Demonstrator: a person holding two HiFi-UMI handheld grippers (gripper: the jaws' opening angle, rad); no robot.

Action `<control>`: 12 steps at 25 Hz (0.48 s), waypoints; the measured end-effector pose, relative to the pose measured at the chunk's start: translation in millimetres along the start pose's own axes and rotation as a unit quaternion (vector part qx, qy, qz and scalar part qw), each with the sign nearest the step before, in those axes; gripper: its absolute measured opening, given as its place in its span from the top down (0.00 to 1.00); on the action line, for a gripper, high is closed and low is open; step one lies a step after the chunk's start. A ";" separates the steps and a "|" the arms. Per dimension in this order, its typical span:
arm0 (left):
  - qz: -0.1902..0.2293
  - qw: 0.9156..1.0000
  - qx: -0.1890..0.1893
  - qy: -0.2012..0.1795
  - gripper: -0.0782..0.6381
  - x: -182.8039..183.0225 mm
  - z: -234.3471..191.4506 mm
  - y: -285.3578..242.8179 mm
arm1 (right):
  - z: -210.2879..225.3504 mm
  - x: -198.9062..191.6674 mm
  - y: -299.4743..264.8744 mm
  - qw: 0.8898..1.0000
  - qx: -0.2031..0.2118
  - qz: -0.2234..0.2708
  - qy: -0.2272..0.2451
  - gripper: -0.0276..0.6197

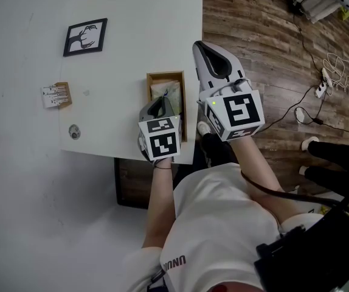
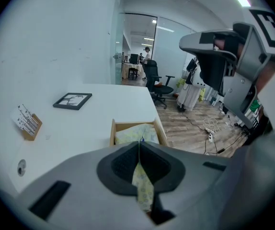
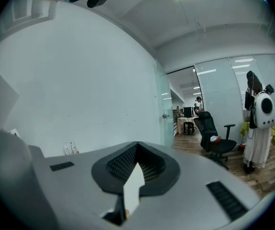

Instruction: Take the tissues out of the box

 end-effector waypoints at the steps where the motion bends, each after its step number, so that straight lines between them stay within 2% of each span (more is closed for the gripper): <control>1: 0.001 1.000 -0.001 0.001 0.86 1.0 0.3 1.1 | -0.3 0.3 0.1 1.000 0.000 0.000 0.000 0.93; 12: 0.028 1.000 -0.008 0.000 0.87 6.0 0.1 10.6 | -4.6 0.5 1.5 1.000 0.002 0.001 0.002 0.93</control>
Point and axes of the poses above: the fingertips, and each gripper's own axes: y backward along the fingers, z to its right, x out of its top, the point moved 9 cm from there along y, backward along the fingers, and after that the axes turned 3 degrees about y, right-handed, at the moved point
